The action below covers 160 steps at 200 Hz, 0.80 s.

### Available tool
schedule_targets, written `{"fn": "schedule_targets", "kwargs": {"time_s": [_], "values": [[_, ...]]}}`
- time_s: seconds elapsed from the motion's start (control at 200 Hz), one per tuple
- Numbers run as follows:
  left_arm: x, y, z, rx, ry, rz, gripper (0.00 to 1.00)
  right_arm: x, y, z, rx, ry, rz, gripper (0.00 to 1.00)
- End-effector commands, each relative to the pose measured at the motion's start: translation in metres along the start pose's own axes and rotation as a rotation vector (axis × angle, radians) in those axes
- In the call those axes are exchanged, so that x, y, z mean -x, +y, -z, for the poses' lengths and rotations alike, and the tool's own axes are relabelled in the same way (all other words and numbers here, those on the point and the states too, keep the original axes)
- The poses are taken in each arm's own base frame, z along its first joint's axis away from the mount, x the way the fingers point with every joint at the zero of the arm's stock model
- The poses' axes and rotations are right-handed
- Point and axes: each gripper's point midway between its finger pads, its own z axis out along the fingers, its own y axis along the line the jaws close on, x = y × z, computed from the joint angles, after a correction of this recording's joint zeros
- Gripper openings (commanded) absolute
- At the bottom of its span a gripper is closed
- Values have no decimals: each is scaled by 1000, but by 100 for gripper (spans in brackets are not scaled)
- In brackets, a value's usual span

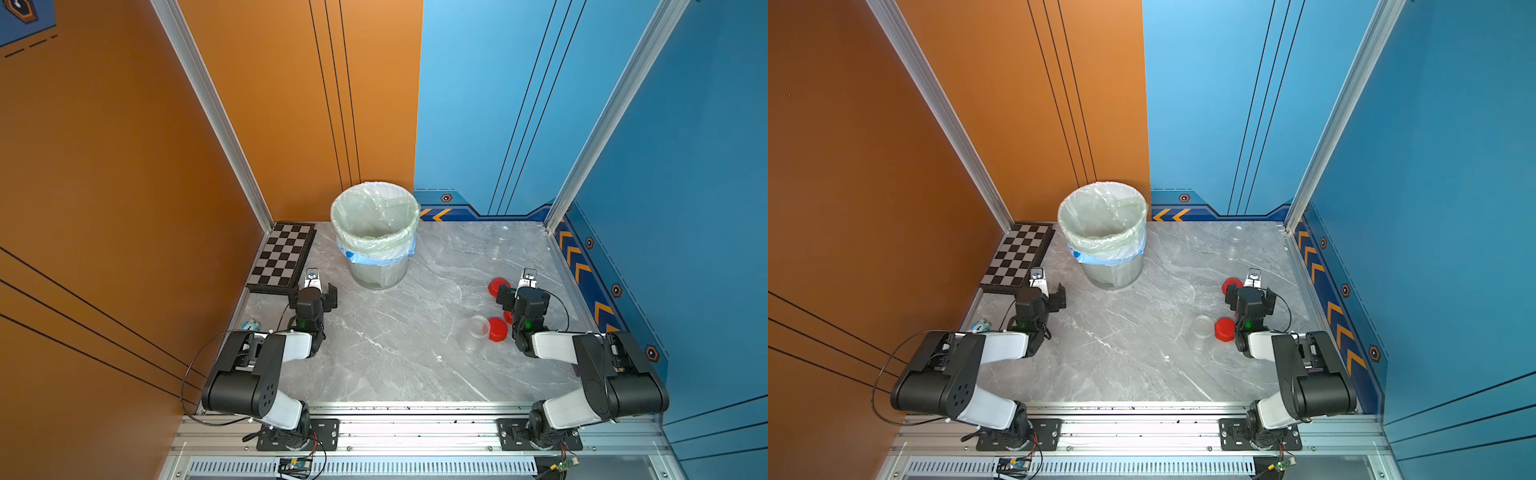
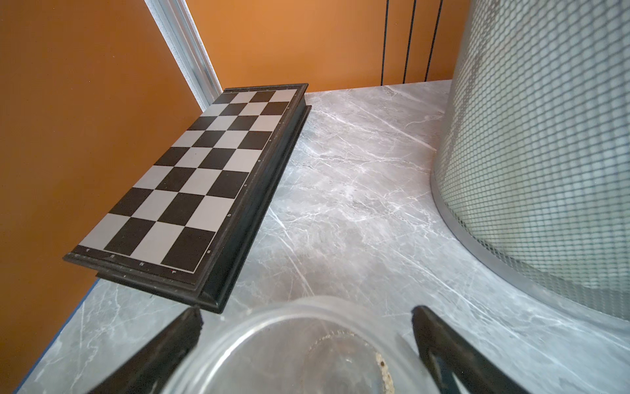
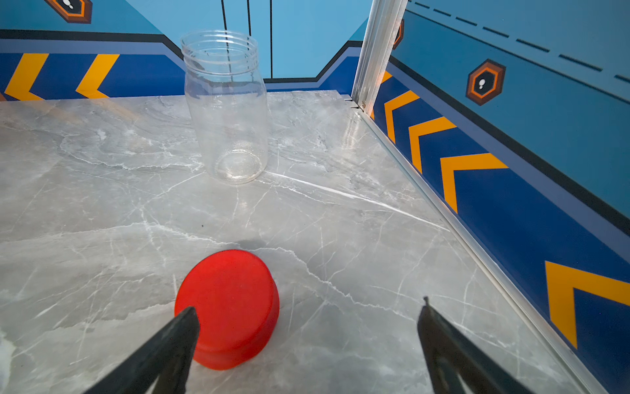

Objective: Empty moldy peanuts from jars
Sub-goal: Reset both arms

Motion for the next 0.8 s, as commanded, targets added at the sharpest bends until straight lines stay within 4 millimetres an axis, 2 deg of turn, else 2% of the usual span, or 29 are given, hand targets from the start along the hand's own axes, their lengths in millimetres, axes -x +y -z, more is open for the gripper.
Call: {"fn": "schedule_targets", "kwargs": {"time_s": [0.0, 0.095, 0.56, 0.696, 0.796], "values": [[-9, 1, 2, -6, -17, 13, 98, 6, 0, 0, 8, -22, -32, 100], [-7, 0, 4, 6, -61, 7, 98, 6, -1, 4, 15, -49, -43, 100], [-7, -7, 4, -33, -63, -11, 98, 4, 1, -3, 29, -12, -41, 100], [-7, -11, 3, -74, -63, -12, 98, -3, 10, -2, 96, -30, -31, 100], [-7, -11, 3, -73, -63, -12, 98, -4, -4, 1, 9, -42, -57, 100]]}}
